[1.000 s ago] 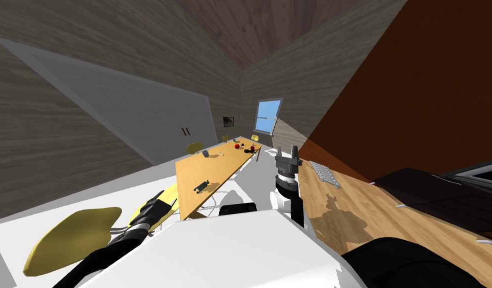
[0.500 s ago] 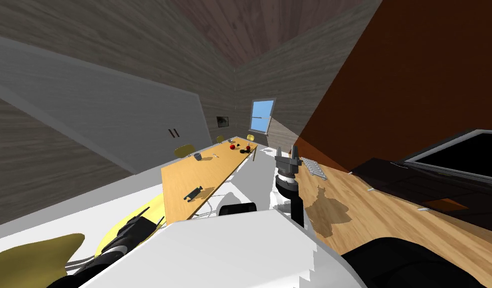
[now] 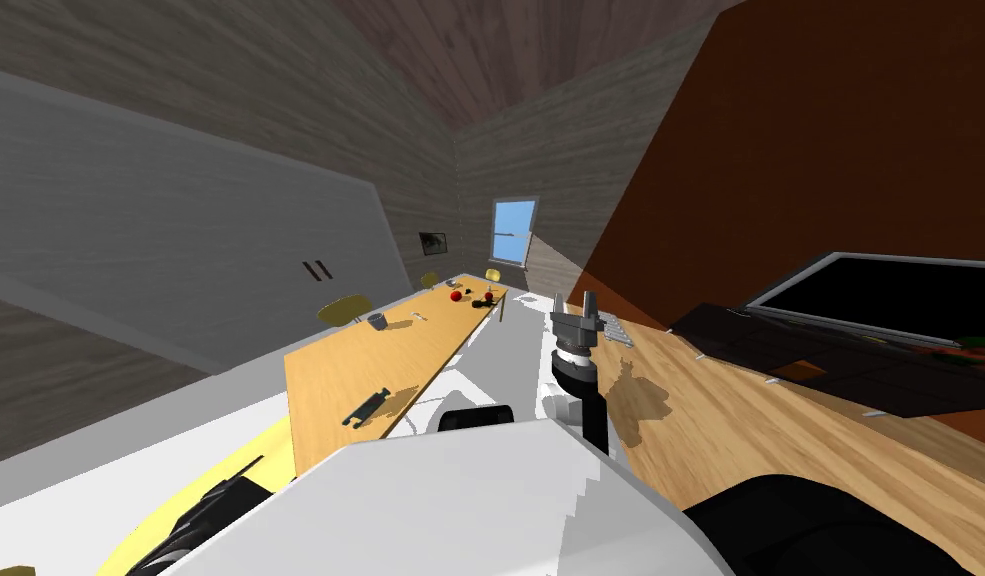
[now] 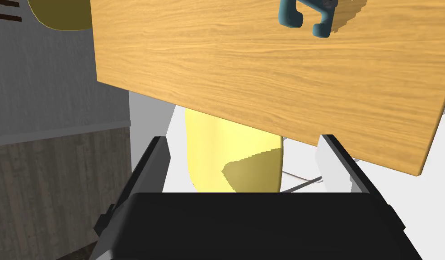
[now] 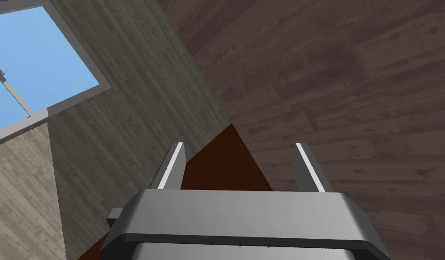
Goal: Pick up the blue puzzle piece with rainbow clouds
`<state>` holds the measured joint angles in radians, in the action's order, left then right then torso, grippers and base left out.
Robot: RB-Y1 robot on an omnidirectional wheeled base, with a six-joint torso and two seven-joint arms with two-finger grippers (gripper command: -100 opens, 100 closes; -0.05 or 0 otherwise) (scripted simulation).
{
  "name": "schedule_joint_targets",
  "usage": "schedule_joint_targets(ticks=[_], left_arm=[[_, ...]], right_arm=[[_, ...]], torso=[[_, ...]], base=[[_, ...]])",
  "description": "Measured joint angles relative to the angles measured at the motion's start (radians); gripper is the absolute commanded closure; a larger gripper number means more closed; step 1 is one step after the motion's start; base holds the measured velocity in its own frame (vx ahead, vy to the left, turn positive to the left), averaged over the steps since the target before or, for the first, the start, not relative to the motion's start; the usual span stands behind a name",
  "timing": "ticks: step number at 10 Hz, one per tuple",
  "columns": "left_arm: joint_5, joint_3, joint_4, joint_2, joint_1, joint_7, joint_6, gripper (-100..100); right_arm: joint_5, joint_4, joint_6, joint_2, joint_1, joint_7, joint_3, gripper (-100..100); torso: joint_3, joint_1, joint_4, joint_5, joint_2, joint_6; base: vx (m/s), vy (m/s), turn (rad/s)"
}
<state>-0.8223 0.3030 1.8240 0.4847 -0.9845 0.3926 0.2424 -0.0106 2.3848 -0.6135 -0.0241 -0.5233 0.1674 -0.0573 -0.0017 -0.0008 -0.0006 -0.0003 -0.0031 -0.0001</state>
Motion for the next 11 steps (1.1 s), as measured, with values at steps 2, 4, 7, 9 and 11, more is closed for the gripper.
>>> schedule_joint_targets(ticks=[2, 4, 7, 9, 11], left_arm=[[-0.015, 0.020, -0.015, -0.004, -0.006, 0.011, 0.059, -100], [-0.072, 0.034, -0.044, 0.027, -0.034, 0.024, 0.115, -100], [-0.120, 0.051, -0.082, 0.040, -0.050, 0.033, 0.190, -100], [-0.131, 0.062, -0.095, 0.036, -0.056, 0.041, 0.236, -100], [-0.151, 0.076, -0.102, 0.039, -0.070, 0.051, 0.288, -100]], right_arm=[[0.000, 0.000, 0.000, 0.000, 0.000, 0.000, 0.000, 0], [0.000, 0.000, 0.000, 0.000, 0.000, 0.000, 0.000, 0], [0.000, 0.000, 0.000, 0.000, 0.000, 0.000, 0.000, 0], [0.000, 0.000, 0.000, 0.000, 0.000, 0.000, 0.000, 0], [0.000, 0.000, 0.000, 0.000, 0.000, 0.000, 0.000, 0]], torso=[[0.000, 0.000, 0.000, 0.000, 0.000, 0.000], [-0.001, 0.000, 0.000, 0.000, -0.001, -0.001], [0.000, 0.000, 0.000, 0.000, 0.000, 0.000], [0.000, 0.000, 0.000, 0.000, -0.001, 0.000], [0.000, 0.000, 0.000, 0.000, 0.000, 0.000]], base=[[0.069, -0.011, -0.253], [0.057, -0.002, -0.139], [0.044, 0.000, -0.130], [0.060, 0.003, -0.137], [0.049, 0.003, -0.133]])
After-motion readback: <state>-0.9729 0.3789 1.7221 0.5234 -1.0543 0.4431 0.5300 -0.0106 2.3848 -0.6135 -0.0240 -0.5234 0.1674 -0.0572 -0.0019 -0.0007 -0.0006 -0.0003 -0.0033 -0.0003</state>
